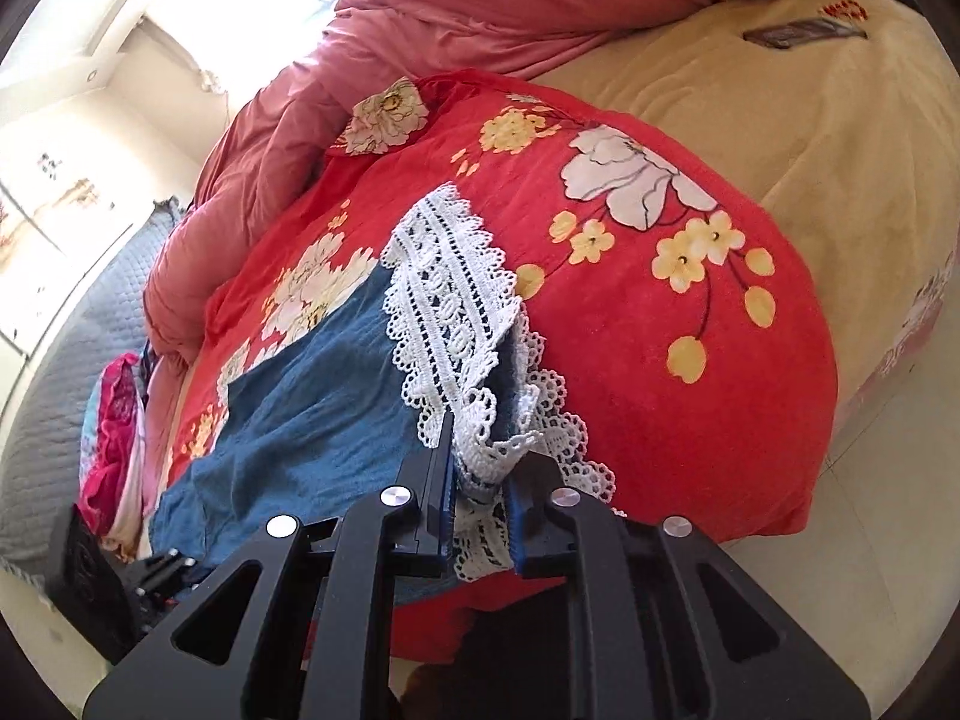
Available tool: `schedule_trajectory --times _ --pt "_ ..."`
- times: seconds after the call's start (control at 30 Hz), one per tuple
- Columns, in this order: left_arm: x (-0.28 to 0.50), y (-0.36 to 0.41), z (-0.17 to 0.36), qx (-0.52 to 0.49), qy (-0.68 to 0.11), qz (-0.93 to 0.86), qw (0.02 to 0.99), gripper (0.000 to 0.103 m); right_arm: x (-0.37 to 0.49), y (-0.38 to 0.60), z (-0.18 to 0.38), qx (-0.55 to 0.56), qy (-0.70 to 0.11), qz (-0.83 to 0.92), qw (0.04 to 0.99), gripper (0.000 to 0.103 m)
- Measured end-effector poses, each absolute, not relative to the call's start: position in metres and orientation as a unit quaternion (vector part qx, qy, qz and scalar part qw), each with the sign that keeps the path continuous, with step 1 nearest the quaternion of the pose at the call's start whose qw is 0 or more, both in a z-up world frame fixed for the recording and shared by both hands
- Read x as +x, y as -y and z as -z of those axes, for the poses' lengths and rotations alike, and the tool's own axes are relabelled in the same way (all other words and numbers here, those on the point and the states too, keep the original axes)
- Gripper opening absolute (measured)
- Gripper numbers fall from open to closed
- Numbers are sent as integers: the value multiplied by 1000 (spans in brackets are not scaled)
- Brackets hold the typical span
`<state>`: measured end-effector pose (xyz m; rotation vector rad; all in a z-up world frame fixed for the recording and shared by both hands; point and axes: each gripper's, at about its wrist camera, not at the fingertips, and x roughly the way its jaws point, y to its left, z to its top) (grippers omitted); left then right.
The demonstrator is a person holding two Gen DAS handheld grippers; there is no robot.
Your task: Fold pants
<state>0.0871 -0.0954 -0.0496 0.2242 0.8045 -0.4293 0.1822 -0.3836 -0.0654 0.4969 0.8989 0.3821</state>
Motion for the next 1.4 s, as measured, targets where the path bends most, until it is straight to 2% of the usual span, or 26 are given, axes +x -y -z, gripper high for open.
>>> schedule_trajectory --times 0.13,0.43,0.53,0.57,0.6,0.83,1.03,1.1,1.2,1.3,1.37,1.4 --pt "73 92 41 106 -379 229 890 0 175 390 61 232 -425 -188 854 11" --pt "79 99 69 128 -416 218 873 3 173 396 85 233 -445 -167 849 12" --pt "80 99 69 129 -417 221 872 3 171 401 84 233 -442 -162 851 19" --pt "81 99 69 130 -417 220 872 4 170 402 83 228 -441 -155 854 29" --pt "80 100 69 131 -417 221 872 4 168 405 81 224 -439 -145 858 31" --pt "79 102 71 130 -424 222 868 12 146 395 46 187 -387 -182 884 31" --pt "78 102 73 122 -429 221 867 18 153 331 61 75 -430 -213 874 31" --pt "77 99 75 116 -436 216 866 18 159 321 78 66 -462 -207 860 37" --pt "73 94 74 99 -439 213 867 20 159 315 88 60 -467 -204 859 40" --pt "68 84 68 78 -437 211 871 29 158 317 85 68 -465 -211 857 43" --pt "63 75 59 58 -429 211 876 46 156 320 81 72 -460 -212 859 43" --pt "59 67 51 40 -422 211 881 46 154 320 77 72 -454 -214 862 45"
